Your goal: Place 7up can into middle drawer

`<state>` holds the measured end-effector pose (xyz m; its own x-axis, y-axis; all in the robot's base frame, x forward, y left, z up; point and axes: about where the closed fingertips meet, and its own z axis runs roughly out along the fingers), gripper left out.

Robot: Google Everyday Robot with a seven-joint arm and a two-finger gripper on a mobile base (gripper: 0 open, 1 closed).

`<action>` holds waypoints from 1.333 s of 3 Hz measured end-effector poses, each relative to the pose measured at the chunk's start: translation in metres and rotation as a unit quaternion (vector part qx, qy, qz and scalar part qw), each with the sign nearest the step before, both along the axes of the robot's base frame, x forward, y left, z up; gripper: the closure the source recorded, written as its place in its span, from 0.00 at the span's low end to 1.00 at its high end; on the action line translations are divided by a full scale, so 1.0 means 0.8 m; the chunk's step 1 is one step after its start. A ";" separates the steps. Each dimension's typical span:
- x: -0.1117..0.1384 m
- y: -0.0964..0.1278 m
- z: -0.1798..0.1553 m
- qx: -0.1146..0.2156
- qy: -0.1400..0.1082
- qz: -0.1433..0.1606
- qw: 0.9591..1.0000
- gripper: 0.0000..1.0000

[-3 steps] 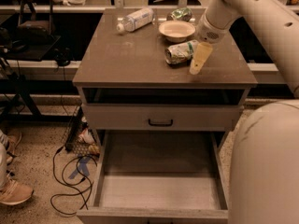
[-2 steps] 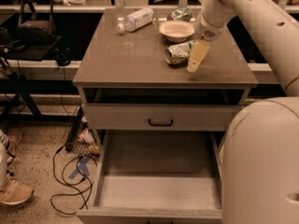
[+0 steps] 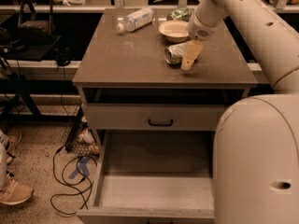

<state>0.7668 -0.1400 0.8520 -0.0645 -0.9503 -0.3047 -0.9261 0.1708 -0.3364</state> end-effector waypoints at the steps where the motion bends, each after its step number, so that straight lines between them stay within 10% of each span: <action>1: 0.001 0.018 -0.014 0.014 0.013 0.009 1.000 0.37; 3: -0.013 -0.007 0.028 0.024 -0.026 -0.015 0.999 0.91; 4: -0.068 -0.044 0.065 0.008 -0.035 -0.039 0.999 1.00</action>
Offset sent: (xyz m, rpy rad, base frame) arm 0.0040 0.0288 -0.0051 0.0899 0.0195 0.0366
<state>0.7125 -0.1749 0.9037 -0.1165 -0.9381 -0.3262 -0.8839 0.2477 -0.3967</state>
